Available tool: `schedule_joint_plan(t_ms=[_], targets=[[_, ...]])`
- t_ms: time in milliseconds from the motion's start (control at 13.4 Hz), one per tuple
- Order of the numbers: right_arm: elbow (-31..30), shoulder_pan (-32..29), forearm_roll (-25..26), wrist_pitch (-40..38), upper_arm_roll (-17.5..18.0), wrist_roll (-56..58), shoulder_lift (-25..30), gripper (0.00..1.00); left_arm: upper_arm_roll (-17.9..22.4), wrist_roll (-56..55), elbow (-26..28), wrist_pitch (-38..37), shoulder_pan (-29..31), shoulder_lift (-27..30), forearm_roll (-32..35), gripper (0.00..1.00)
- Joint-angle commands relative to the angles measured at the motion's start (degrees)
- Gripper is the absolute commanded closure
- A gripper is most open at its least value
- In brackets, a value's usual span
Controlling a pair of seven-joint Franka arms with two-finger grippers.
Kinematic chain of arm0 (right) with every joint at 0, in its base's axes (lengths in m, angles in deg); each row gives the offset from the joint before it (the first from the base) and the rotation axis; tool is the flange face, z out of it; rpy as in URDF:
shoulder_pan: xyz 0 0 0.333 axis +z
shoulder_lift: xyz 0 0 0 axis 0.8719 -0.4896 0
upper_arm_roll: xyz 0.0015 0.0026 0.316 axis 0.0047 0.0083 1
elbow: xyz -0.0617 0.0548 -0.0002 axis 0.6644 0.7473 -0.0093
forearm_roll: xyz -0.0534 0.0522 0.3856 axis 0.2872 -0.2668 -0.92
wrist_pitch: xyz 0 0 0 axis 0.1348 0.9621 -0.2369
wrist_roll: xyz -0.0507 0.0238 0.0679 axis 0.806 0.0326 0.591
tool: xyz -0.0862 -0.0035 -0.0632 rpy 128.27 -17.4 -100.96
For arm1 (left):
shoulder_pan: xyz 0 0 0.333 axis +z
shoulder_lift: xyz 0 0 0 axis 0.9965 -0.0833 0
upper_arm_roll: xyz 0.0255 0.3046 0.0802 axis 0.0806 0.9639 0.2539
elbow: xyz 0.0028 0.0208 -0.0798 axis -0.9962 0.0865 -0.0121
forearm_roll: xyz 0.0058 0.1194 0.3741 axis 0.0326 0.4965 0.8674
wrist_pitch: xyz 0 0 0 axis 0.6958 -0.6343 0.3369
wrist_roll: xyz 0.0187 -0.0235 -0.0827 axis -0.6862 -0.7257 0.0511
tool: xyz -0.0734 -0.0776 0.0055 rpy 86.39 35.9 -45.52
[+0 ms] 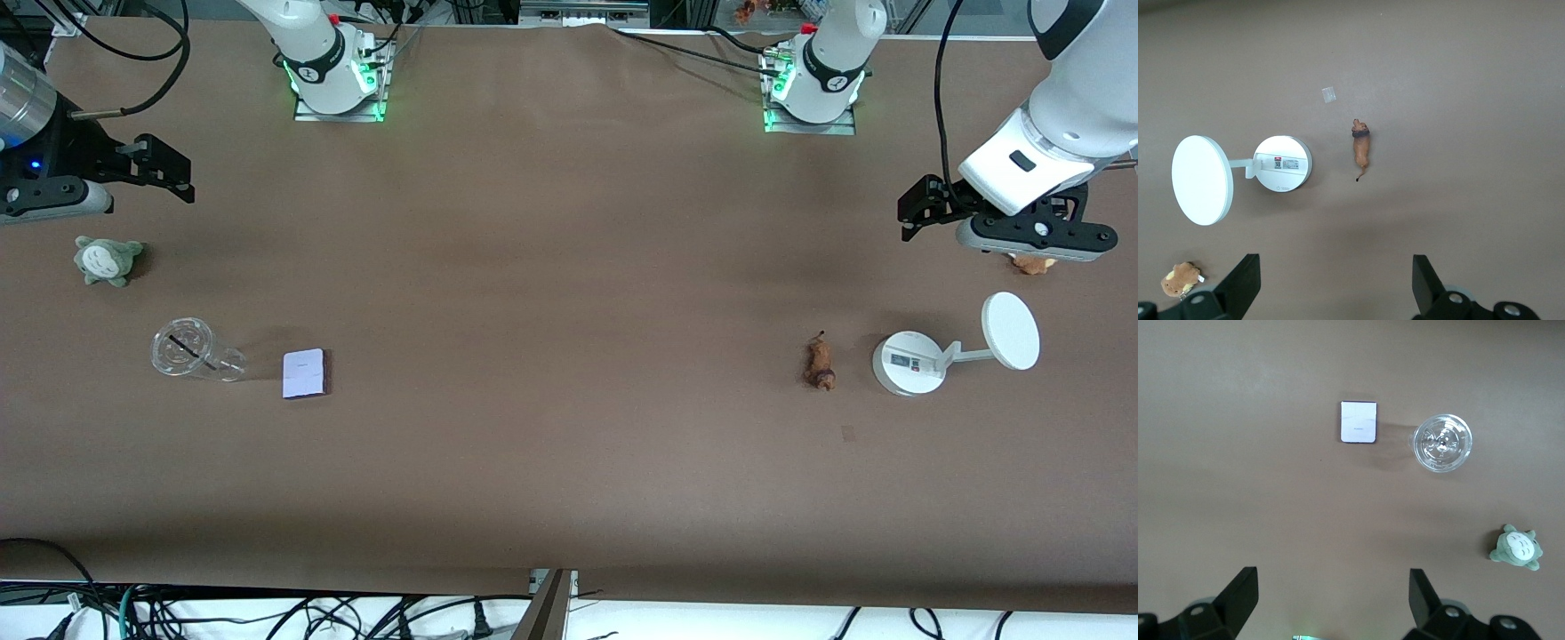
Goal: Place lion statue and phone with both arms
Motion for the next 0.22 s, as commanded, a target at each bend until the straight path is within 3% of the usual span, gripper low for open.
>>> schedule_joint_plan(t_ms=[0,150], targets=[[-0.68,-1.55,-0.59,-0.20,1.49,-0.64,0.25,0.00,-0.08,0.65,-0.84,-1.22,0.09,0.00,-0.61,0.00],[-0.15,-1.46,-0.50,-0.38,1.49,-0.55,-0.19,0.00,-0.08,0.65,-0.84,-1.31,0.09,0.00,-0.61,0.00]])
